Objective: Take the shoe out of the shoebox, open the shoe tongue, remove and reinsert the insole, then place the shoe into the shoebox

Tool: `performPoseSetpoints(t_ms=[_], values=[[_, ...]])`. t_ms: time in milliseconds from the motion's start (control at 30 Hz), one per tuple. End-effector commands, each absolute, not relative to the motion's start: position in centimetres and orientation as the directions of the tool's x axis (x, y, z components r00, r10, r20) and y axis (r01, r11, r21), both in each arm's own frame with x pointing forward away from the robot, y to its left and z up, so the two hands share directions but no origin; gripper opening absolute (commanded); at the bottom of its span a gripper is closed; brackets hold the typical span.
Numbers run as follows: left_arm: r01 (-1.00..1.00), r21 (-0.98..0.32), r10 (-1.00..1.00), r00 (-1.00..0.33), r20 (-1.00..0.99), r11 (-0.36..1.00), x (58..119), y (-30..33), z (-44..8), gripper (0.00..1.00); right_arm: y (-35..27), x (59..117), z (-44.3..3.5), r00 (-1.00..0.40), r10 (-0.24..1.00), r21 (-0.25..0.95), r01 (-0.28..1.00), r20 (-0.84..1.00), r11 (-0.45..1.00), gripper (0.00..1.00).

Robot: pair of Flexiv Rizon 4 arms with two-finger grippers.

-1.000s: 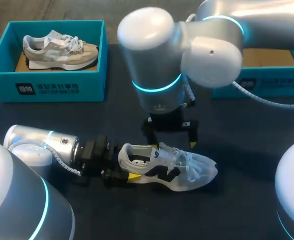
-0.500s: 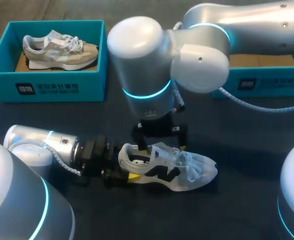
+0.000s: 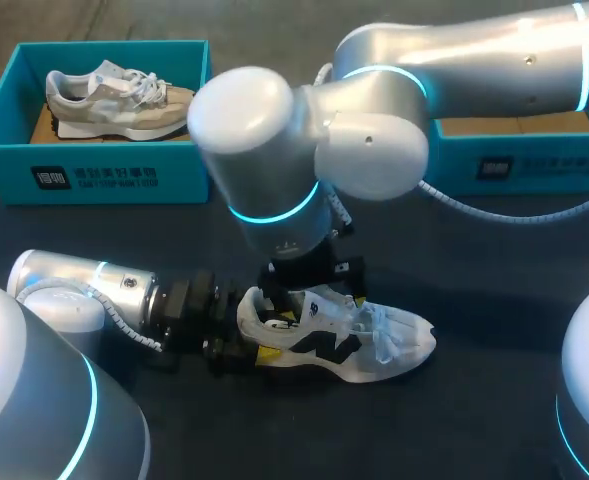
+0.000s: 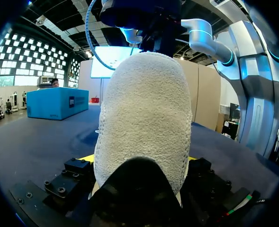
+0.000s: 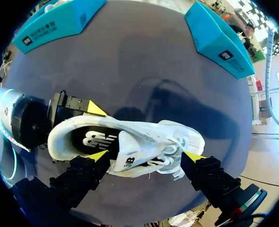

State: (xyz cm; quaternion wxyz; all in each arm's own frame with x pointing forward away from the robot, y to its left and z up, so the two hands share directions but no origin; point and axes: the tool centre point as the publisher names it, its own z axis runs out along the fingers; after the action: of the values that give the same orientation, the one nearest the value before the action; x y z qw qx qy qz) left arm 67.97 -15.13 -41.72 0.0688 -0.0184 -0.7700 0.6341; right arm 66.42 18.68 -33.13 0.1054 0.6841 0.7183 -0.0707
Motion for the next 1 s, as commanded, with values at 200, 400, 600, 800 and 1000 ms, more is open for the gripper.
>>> performPoseSetpoints(t_ms=[200, 400, 600, 800, 1000], values=[[-0.059, -0.979, 0.115, -0.990, 0.083, 0.197, 67.9, -15.1, -41.6, 0.00, 19.2, 66.3, -34.4, 0.273, 0.865, 0.160, 0.961, -0.422, -0.226, 1.00], [-0.059, -0.979, 0.115, -0.990, 0.083, 0.197, 67.9, -15.1, -41.6, 0.00, 19.1, 66.3, -34.7, 0.299, 0.858, 0.173, 0.953, -0.417, -0.248, 1.00], [-0.059, -0.979, 0.115, -0.990, 0.083, 0.197, 67.9, -15.1, -41.6, 0.00, 18.2, 65.8, -34.5, 0.334, 0.847, 0.185, 0.942, -0.413, -0.281, 1.00], [-0.059, -0.979, 0.115, -0.990, 0.083, 0.197, 67.9, -15.1, -41.6, 0.00, 17.0, 65.5, -34.1, 0.358, 0.841, 0.196, 0.933, -0.406, -0.303, 1.00], [-0.059, -0.979, 0.115, -0.990, 0.083, 0.197, 67.9, -15.1, -41.6, 0.00, 15.8, 65.6, -33.7, 0.374, 0.844, 0.195, 0.926, -0.385, -0.322, 1.00]])
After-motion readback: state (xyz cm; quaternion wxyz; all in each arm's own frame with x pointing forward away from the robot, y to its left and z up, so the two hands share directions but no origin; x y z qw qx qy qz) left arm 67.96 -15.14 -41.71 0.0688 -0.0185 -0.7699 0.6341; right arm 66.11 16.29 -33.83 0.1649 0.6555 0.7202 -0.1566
